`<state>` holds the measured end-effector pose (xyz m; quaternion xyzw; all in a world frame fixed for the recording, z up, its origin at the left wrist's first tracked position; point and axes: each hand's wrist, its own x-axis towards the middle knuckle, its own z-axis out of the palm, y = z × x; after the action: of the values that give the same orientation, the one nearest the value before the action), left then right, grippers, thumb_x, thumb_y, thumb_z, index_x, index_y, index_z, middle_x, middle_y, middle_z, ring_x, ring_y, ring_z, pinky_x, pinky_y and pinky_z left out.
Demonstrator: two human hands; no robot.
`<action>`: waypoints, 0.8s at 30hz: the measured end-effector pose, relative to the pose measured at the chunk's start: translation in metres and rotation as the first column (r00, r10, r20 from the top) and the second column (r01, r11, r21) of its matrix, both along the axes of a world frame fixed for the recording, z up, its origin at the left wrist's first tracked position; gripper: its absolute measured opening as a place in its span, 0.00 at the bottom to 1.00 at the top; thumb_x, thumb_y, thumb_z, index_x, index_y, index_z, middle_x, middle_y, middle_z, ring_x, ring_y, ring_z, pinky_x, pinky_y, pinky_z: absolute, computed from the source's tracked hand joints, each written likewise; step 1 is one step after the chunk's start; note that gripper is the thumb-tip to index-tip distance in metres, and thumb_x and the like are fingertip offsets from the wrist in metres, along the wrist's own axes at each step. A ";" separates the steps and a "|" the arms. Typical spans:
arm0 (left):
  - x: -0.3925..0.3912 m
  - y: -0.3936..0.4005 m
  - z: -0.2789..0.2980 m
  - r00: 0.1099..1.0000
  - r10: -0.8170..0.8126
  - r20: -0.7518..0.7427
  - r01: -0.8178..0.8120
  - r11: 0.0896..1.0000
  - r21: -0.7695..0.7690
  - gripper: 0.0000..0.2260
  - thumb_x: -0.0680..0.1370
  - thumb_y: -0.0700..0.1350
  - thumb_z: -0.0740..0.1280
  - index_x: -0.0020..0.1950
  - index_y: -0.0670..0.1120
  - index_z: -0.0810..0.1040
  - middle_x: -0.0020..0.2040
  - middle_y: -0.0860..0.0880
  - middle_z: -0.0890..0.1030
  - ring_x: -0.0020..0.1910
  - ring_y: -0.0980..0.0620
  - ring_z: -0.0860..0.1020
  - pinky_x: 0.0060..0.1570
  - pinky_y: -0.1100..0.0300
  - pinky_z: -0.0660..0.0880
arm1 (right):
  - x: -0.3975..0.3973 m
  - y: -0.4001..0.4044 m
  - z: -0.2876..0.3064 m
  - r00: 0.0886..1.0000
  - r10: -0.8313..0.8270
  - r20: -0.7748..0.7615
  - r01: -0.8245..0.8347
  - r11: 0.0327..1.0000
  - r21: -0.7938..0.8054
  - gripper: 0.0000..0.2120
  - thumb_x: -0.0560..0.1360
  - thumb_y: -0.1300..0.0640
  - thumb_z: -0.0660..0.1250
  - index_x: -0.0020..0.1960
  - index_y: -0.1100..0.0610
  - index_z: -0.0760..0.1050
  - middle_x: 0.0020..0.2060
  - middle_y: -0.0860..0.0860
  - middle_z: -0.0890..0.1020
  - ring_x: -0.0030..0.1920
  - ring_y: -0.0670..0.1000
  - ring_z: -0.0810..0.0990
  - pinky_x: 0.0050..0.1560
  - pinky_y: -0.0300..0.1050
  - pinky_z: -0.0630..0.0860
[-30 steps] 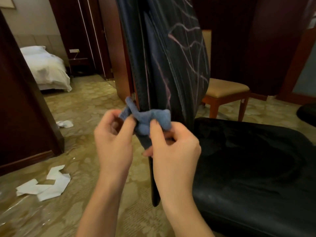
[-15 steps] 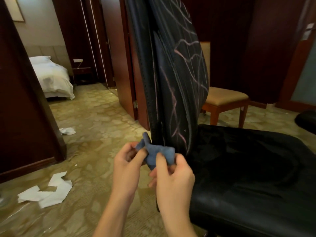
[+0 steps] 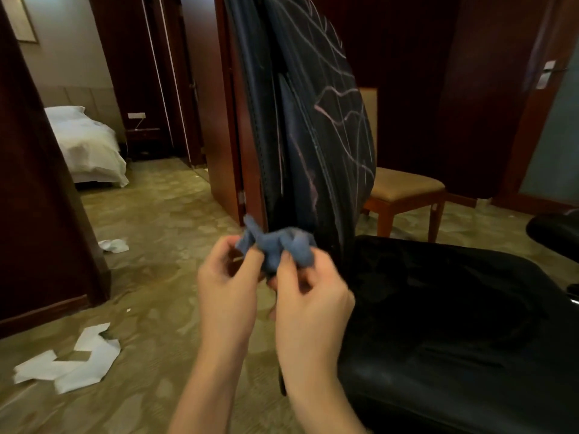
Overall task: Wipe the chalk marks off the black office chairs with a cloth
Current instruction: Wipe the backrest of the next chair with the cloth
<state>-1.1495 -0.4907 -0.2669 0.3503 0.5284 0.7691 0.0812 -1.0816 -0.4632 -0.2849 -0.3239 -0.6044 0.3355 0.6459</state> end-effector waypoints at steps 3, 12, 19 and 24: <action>-0.001 -0.003 -0.039 0.994 -0.019 0.110 0.031 0.994 -0.103 0.05 0.79 0.37 0.66 0.43 0.41 0.76 0.37 0.43 0.79 0.38 0.50 0.77 0.44 0.46 0.75 | 0.003 -0.005 -0.042 1.000 -0.014 0.001 0.014 0.993 -0.116 0.14 0.74 0.44 0.65 0.50 0.50 0.82 0.30 0.47 0.82 0.29 0.47 0.81 0.31 0.52 0.80; 0.015 -0.016 -0.065 0.988 0.133 0.079 -0.119 0.980 -0.159 0.11 0.77 0.35 0.69 0.42 0.51 0.81 0.39 0.50 0.84 0.42 0.50 0.82 0.49 0.44 0.79 | 0.014 -0.012 -0.065 0.999 -0.016 0.044 0.024 0.981 -0.191 0.05 0.74 0.53 0.71 0.45 0.53 0.84 0.28 0.46 0.81 0.32 0.43 0.80 0.35 0.37 0.76; 0.010 -0.001 0.007 0.991 0.131 -0.033 -0.128 0.989 0.079 0.02 0.80 0.41 0.67 0.49 0.43 0.79 0.44 0.42 0.81 0.42 0.51 0.79 0.44 0.49 0.78 | 0.010 0.002 0.022 0.998 0.056 0.031 -0.057 0.998 0.024 0.12 0.77 0.47 0.64 0.43 0.52 0.81 0.31 0.45 0.80 0.35 0.44 0.80 0.37 0.45 0.78; 0.005 0.000 -0.053 0.995 0.101 0.012 -0.099 0.986 -0.133 0.09 0.78 0.36 0.67 0.42 0.49 0.79 0.36 0.51 0.81 0.37 0.57 0.78 0.41 0.51 0.77 | 0.018 0.004 -0.038 0.976 0.045 0.212 -0.010 0.987 -0.163 0.20 0.69 0.38 0.59 0.41 0.52 0.78 0.31 0.48 0.81 0.35 0.49 0.82 0.40 0.52 0.79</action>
<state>-1.1446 -0.4905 -0.3203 0.3100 0.5941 0.7389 0.0705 -1.0636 -0.4593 -0.3225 -0.4008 -0.6462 0.3551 0.5437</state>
